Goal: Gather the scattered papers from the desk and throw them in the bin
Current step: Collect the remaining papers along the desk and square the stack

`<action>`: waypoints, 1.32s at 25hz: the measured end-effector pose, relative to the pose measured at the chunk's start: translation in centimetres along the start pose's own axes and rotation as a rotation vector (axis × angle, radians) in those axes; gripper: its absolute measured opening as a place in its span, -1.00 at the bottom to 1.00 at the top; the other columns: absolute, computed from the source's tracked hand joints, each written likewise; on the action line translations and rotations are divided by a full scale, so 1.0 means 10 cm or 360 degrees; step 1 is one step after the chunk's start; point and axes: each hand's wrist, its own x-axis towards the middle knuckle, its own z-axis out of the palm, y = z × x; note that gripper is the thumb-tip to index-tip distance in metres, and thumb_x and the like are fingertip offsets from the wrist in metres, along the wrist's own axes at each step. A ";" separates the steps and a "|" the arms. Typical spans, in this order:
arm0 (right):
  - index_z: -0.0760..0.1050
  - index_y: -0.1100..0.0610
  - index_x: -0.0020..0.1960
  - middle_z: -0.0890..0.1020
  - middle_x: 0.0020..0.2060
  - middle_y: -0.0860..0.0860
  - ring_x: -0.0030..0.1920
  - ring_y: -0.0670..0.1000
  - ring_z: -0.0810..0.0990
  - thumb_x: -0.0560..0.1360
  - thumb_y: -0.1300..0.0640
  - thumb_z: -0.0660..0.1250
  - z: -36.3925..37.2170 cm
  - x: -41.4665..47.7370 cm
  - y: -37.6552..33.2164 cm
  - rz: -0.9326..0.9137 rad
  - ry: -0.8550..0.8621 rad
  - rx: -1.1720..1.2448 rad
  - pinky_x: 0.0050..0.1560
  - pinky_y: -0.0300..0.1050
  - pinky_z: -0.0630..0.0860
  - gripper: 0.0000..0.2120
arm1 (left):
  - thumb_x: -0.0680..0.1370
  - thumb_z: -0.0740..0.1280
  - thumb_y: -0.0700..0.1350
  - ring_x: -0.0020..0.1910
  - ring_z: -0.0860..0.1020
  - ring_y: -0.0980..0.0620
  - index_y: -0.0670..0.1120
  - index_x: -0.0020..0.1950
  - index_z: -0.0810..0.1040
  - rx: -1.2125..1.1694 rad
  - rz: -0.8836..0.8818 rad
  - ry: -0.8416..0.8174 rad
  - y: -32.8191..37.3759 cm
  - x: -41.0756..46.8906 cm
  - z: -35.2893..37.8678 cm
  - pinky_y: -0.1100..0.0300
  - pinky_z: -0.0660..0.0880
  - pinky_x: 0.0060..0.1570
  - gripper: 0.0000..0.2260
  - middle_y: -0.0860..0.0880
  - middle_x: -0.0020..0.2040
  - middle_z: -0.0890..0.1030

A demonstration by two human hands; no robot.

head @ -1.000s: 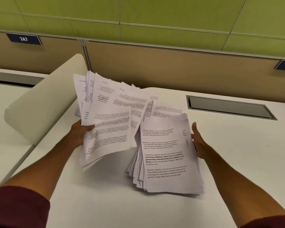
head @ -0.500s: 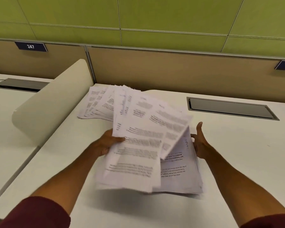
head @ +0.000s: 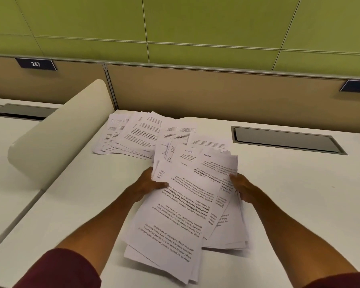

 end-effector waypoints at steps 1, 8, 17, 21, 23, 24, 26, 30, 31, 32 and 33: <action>0.44 0.24 0.20 0.56 0.21 0.26 0.10 0.21 0.61 0.60 -0.01 0.16 0.01 -0.03 -0.03 -0.0047 -0.0051 -0.0035 0.18 0.25 0.54 -0.65 | 0.37 0.52 -0.23 0.06 0.60 -0.06 -0.17 0.29 0.40 -0.0045 -0.0002 0.0016 -0.02 0.02 0.02 0.07 0.61 -0.02 -0.46 -0.12 0.19 0.58; 0.12 0.17 0.49 0.44 0.35 0.11 0.32 0.21 0.45 0.49 -0.42 0.06 0.17 -0.11 -0.27 0.0203 -0.0009 -0.0170 0.30 0.21 0.40 -0.18 | 0.33 0.56 -0.06 0.30 0.45 -0.17 -0.12 0.45 0.18 0.0493 0.0008 0.0101 0.09 0.16 0.34 0.02 0.48 0.21 -0.18 -0.10 0.34 0.44; 0.53 0.29 0.24 0.71 -0.01 0.21 -0.06 0.23 0.71 0.27 0.21 0.59 -0.04 -0.13 -0.08 0.0304 -0.0202 0.0202 0.06 0.19 0.61 -0.43 | 0.42 0.38 0.24 0.40 0.29 -0.21 -0.12 0.46 0.16 0.1150 -0.0322 0.0670 0.09 0.35 0.67 -0.16 0.29 0.33 -0.23 -0.19 0.42 0.29; 0.55 0.28 0.20 0.70 0.02 0.20 -0.04 0.21 0.71 0.38 0.36 0.48 0.01 -0.17 -0.11 0.0258 -0.0406 0.0310 -0.10 0.08 0.65 -0.60 | 0.39 0.41 0.25 0.38 0.31 -0.22 -0.20 0.41 0.19 0.0822 -0.0507 0.0706 0.10 0.36 0.71 -0.10 0.33 0.31 -0.19 -0.23 0.39 0.29; 0.52 0.26 0.24 0.68 0.06 0.21 -0.02 0.22 0.70 0.39 0.41 0.46 0.04 -0.17 -0.15 0.0160 -0.0475 0.0251 -0.17 0.05 0.65 -0.58 | 0.35 0.47 0.21 0.34 0.36 -0.19 -0.20 0.37 0.24 0.0754 -0.0507 0.0652 0.10 0.40 0.74 -0.05 0.37 0.27 -0.20 -0.21 0.35 0.35; 0.51 0.26 0.25 0.68 0.08 0.22 -0.02 0.22 0.70 0.39 0.42 0.45 0.04 -0.18 -0.18 0.0119 -0.0510 0.0226 -0.19 0.05 0.65 -0.56 | 0.32 0.52 0.17 0.32 0.39 -0.18 -0.20 0.35 0.26 0.0673 -0.0523 0.0628 0.09 0.42 0.73 -0.03 0.40 0.26 -0.21 -0.20 0.33 0.38; 0.51 0.25 0.24 0.67 0.08 0.23 -0.01 0.24 0.70 0.38 0.45 0.44 0.04 -0.19 -0.23 0.0041 -0.0588 0.0191 -0.18 0.05 0.65 -0.54 | 0.28 0.58 0.06 0.29 0.41 -0.17 -0.22 0.33 0.30 0.0476 -0.0538 0.0602 0.06 0.45 0.73 -0.02 0.44 0.26 -0.22 -0.20 0.31 0.42; 0.49 0.25 0.23 0.70 0.02 0.18 -0.03 0.21 0.71 0.21 0.34 0.57 0.08 -0.30 -0.23 -0.0006 -0.0560 0.0223 -0.18 0.05 0.66 -0.38 | 0.20 0.61 0.09 0.32 0.35 -0.19 -0.17 0.35 0.33 0.0410 -0.0630 0.0495 0.02 0.42 0.70 -0.02 0.39 0.31 -0.15 -0.22 0.34 0.35; 0.48 0.26 0.24 0.69 0.05 0.20 -0.01 0.23 0.70 0.15 0.28 0.62 0.08 -0.35 -0.21 -0.0045 -0.0545 0.0253 -0.17 0.06 0.65 -0.30 | 0.13 0.63 0.13 0.31 0.37 -0.19 -0.17 0.35 0.32 0.0316 -0.0624 0.0462 0.02 0.42 0.66 -0.02 0.40 0.29 -0.08 -0.21 0.35 0.35; 0.46 0.26 0.26 0.67 0.08 0.23 0.03 0.27 0.68 0.14 0.23 0.65 0.07 -0.39 -0.22 -0.0085 -0.0525 0.0278 -0.16 0.09 0.65 -0.27 | 0.03 0.66 0.15 0.27 0.43 -0.18 -0.16 0.32 0.34 0.0152 -0.0583 0.0410 0.04 0.39 0.61 -0.03 0.46 0.24 -0.01 -0.19 0.33 0.41; 0.45 0.27 0.27 0.65 0.11 0.25 0.05 0.29 0.66 0.19 0.23 0.63 0.06 -0.44 -0.25 -0.0134 -0.0492 0.0298 -0.15 0.11 0.65 -0.30 | -0.07 0.69 0.12 0.18 0.52 -0.18 -0.17 0.29 0.35 -0.0076 -0.0491 0.0373 0.05 0.36 0.54 -0.07 0.54 0.14 0.03 -0.18 0.27 0.49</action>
